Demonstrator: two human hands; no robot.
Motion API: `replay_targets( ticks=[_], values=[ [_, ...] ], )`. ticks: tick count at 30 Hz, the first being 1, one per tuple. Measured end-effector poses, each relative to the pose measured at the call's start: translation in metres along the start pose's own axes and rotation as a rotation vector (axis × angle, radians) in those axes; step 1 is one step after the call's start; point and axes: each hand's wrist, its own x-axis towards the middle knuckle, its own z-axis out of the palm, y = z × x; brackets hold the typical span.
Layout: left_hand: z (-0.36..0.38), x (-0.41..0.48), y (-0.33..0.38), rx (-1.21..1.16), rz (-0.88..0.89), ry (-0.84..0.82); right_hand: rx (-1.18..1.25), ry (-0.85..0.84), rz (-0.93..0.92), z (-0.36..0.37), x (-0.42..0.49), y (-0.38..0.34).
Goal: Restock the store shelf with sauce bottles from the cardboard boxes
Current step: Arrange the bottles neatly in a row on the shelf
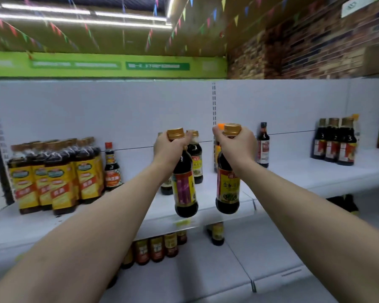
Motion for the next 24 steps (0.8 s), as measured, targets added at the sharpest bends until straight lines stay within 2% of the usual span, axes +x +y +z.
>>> replay_targets(
  ticks=[10, 15, 24],
  values=[
    [0.043, 0.078, -0.055, 0.002, 0.017, -0.133, -0.005, 0.045, 0.040, 0.057, 0.063, 0.052],
    [0.040, 0.114, -0.085, 0.006, 0.001, -0.180, -0.015, -0.004, 0.032, 0.095, 0.083, 0.072],
    [0.048, 0.148, -0.115, 0.018, 0.013, -0.120, 0.007, -0.115, -0.047, 0.137, 0.110, 0.093]
  ],
)
